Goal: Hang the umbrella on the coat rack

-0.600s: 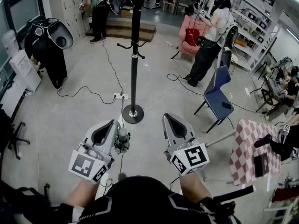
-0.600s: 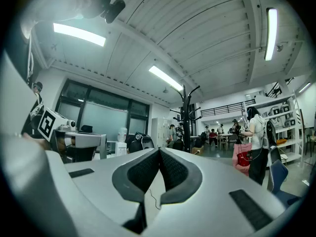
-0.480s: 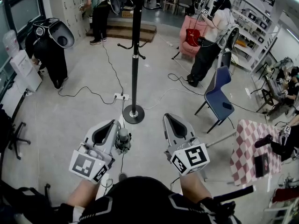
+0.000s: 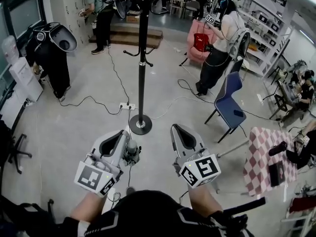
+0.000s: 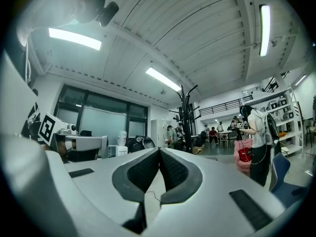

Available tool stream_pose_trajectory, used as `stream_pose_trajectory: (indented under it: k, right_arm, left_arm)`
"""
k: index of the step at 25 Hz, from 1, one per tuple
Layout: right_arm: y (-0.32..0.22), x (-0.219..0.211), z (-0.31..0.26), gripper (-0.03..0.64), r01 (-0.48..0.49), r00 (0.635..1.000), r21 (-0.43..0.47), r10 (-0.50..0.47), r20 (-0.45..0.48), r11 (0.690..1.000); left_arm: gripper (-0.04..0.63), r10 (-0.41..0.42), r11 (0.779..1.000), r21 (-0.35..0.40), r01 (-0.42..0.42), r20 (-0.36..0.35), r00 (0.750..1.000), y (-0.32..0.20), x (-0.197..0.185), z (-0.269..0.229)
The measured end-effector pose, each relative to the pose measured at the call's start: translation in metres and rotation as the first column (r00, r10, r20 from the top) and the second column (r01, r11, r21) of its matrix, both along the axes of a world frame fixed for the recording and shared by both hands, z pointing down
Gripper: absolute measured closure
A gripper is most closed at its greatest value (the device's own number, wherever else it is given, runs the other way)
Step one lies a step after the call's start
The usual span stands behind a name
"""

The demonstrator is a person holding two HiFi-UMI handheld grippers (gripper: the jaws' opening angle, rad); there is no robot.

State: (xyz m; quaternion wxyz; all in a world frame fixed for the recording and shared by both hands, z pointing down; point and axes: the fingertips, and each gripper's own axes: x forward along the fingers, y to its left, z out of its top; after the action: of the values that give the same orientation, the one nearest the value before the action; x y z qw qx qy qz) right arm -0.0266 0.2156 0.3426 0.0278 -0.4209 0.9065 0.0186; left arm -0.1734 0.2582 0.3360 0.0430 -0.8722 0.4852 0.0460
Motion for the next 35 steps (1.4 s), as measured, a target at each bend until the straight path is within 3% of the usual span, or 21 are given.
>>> stream_pose_trajectory:
  k: [22, 35]
  right_arm:
    - [-0.005, -0.06, 0.013, 0.607, -0.072, 0.995, -0.016, 0.071, -0.073, 0.997]
    - [-0.06, -0.075, 0.017, 0.607, -0.045, 0.997, -0.019, 0.043, -0.059, 0.999]
  left_arm:
    - [0.586, 0.172, 0.985, 0.025, -0.171, -0.038, 0.984, -0.017, -0.034, 0.002]
    - [0.584, 0.124, 0.992, 0.012, -0.124, -0.06, 0.99, -0.06, -0.055, 0.009]
